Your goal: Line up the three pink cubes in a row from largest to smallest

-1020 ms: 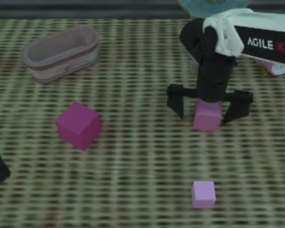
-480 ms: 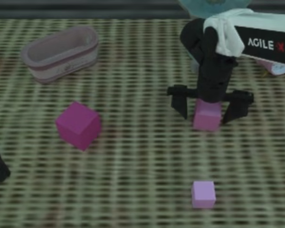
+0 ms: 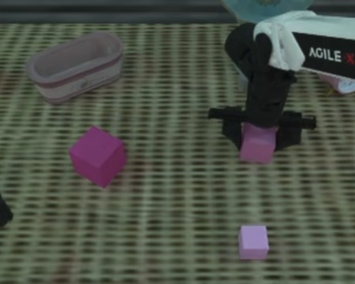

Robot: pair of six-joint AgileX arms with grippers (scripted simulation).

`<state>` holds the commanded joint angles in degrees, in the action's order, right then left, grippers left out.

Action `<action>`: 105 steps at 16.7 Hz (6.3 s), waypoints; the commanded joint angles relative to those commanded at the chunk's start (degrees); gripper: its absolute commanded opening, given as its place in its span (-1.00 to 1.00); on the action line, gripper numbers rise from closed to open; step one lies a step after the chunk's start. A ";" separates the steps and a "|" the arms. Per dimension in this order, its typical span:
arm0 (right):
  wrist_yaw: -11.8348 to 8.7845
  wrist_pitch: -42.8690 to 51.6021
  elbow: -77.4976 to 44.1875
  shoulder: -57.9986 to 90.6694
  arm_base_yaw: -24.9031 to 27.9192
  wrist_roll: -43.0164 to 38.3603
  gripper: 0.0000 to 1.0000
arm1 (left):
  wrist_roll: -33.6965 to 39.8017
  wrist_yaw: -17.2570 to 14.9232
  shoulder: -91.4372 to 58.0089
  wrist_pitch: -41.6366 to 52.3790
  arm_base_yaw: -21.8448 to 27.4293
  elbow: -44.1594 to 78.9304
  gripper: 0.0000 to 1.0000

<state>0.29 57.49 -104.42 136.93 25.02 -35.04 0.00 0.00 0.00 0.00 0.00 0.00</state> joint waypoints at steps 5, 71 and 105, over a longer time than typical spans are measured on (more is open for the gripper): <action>0.00 0.00 0.00 0.00 0.00 0.00 -1.00 | 0.00 0.00 0.00 0.00 0.00 0.00 1.00; 0.61 -7.59 29.12 -21.87 26.40 -17.16 1.00 | 0.00 0.00 0.00 0.00 0.00 0.00 1.00; 9.93 -22.62 64.24 -89.59 0.44 11.99 1.00 | -6.71 -0.07 -61.30 35.03 10.44 48.94 1.00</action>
<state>10.22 34.87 -40.19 47.34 25.46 -23.04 -6.71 -0.07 -61.30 35.03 10.44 48.94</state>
